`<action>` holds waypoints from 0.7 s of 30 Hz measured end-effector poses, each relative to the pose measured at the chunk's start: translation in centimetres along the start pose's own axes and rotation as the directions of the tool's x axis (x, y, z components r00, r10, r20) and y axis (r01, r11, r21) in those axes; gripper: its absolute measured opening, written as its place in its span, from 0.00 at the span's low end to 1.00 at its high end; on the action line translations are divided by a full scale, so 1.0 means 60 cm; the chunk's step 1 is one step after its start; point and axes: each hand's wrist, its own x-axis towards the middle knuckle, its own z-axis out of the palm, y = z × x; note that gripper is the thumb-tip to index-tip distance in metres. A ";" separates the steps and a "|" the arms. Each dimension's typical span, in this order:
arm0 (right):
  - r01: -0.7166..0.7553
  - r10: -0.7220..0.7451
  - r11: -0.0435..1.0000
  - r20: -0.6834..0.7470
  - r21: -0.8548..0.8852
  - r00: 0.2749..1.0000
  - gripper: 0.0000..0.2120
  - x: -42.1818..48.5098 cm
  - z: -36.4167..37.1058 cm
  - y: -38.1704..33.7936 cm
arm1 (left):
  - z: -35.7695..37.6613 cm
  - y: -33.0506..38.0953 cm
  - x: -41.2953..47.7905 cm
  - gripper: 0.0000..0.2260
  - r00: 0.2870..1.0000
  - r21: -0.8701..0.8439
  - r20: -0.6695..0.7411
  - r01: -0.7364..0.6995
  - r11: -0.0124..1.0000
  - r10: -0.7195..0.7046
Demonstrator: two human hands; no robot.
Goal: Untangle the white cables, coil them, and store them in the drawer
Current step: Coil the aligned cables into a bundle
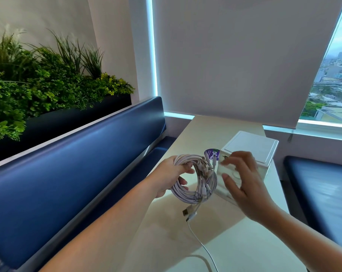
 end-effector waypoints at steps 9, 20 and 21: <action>-0.743 0.393 0.536 0.661 0.401 0.639 0.23 0.032 0.025 -0.015 | 0.021 -0.005 -0.011 0.13 1.000 0.015 0.018 -0.020 1.000 0.020; -0.710 0.336 0.277 0.627 0.647 0.703 0.11 0.020 0.042 -0.036 | 0.025 -0.017 -0.032 0.12 0.995 0.038 0.087 -0.054 0.998 0.051; -0.699 0.325 0.292 0.620 0.652 0.714 0.10 0.018 0.043 -0.036 | 0.029 -0.021 -0.033 0.12 0.996 0.028 0.075 -0.057 0.998 0.054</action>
